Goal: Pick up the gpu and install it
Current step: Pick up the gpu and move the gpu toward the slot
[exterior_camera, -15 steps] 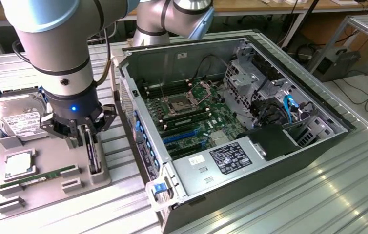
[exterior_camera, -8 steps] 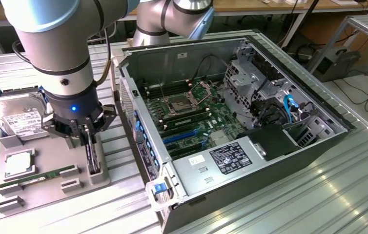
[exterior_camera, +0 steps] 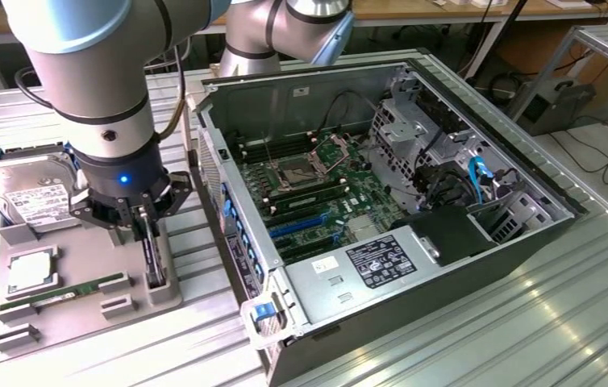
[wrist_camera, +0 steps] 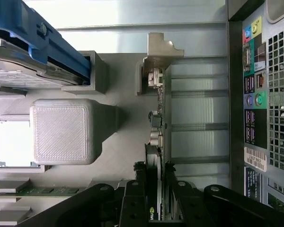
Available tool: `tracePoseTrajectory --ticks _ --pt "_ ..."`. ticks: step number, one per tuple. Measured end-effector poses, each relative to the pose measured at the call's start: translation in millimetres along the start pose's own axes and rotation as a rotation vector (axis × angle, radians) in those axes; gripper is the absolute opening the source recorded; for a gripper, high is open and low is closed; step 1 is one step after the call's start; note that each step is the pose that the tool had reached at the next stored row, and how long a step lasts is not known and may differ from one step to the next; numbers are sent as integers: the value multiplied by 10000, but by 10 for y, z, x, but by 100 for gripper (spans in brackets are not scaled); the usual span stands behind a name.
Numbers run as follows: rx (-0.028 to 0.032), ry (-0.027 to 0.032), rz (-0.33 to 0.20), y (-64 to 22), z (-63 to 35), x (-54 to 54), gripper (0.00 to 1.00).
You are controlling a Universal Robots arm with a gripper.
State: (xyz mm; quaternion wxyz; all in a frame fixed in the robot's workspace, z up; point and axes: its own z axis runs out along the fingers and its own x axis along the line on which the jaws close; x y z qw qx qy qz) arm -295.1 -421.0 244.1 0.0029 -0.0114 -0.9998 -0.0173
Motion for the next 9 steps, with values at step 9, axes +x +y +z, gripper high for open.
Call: tracePoseTrajectory --ticks 9 --pt "1 2 -13 0 -11 0 26"
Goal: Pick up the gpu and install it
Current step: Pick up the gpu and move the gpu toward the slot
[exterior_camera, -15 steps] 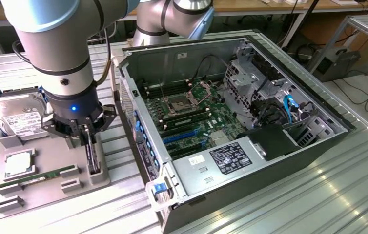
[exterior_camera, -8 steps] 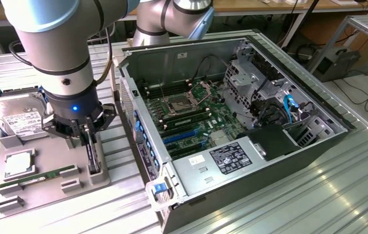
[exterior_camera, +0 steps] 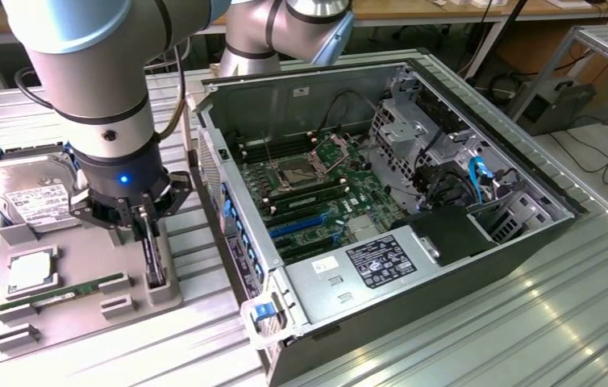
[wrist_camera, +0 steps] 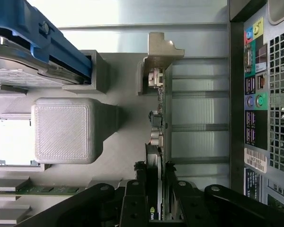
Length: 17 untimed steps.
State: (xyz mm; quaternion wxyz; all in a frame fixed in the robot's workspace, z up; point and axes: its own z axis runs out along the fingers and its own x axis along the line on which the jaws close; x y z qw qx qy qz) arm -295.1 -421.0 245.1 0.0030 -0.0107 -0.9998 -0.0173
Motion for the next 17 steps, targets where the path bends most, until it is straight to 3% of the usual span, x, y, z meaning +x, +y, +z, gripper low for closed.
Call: tracePoseTrajectory --ticks 7,14,17 --pt "-1 -1 0 5 -133 1 26" --pt "-1 -1 0 14 -408 3 26" --pt "-1 -2 0 20 -592 4 26"
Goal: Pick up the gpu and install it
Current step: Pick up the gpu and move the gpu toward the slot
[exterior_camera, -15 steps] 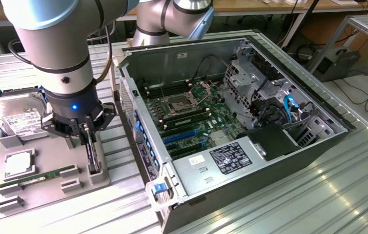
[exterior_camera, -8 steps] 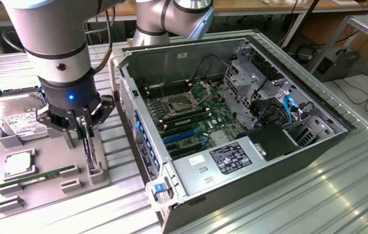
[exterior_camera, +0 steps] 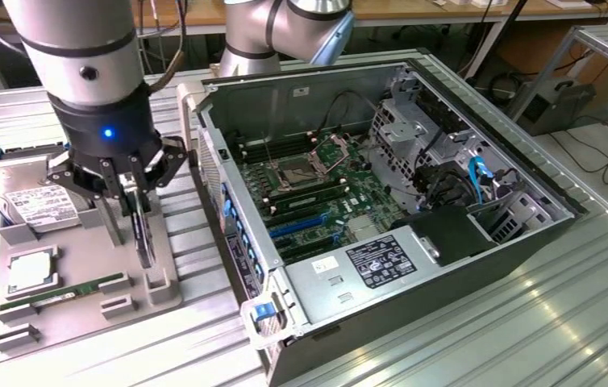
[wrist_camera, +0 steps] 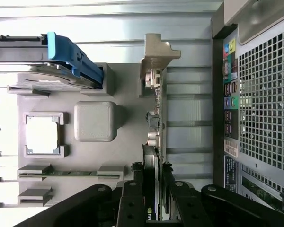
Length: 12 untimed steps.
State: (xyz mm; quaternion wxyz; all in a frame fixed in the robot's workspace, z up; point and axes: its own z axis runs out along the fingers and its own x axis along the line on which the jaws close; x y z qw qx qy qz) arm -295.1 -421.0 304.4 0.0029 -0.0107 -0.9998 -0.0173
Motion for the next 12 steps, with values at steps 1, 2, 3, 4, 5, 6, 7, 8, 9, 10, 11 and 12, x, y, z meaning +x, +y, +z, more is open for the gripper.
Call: tracePoseTrajectory --ticks 1,2,3,4,5,6,7,8,9,10,11,12 --pt "0 0 -1 2 -45 0 26" --pt "1 1 0 3 -94 1 26" --pt "1 1 -1 4 -141 1 26" --pt "1 2 -3 6 -190 1 26" --pt "0 0 -4 7 -234 1 26" --pt "1 1 -5 8 -282 1 26" --pt "0 1 -12 8 -360 1 26" --pt "1 2 -21 6 -428 1 26" --pt "0 1 -25 6 -469 1 26" --pt "0 2 -35 5 -562 -4 26" --pt "-2 3 -39 3 -607 -9 26" --pt "-6 3 -43 1 -648 -17 26"
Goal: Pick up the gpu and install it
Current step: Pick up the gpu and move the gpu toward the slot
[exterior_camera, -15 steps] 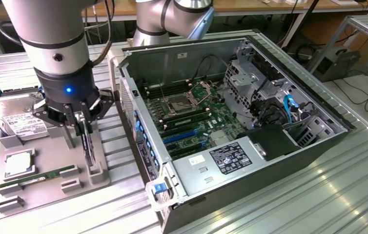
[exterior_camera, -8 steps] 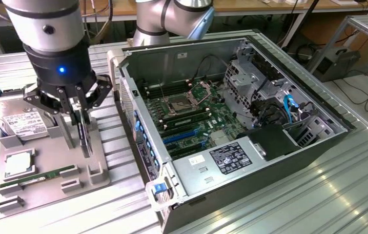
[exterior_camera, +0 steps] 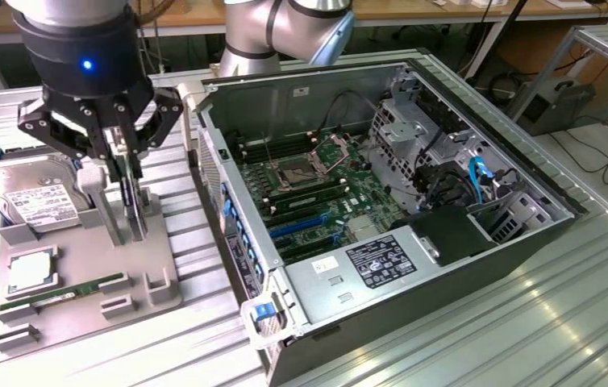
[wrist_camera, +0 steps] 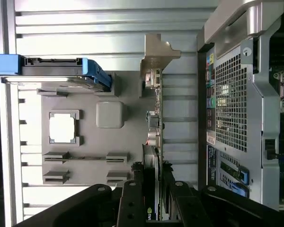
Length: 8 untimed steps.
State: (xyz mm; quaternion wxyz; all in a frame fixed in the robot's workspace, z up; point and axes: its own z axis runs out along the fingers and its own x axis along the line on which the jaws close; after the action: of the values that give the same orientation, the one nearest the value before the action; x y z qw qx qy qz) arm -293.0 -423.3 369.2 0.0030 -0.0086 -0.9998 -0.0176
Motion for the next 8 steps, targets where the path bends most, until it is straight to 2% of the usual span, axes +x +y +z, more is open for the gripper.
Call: tracePoseTrajectory --ticks 1,3,5,8 --pt "-29 0 -12 -11 -72 -32 26" --pt "-78 1 -20 -25 -133 -78 26" --pt "-204 4 -30 -61 -237 -187 26" --pt "-332 7 -37 -101 -353 -314 26"
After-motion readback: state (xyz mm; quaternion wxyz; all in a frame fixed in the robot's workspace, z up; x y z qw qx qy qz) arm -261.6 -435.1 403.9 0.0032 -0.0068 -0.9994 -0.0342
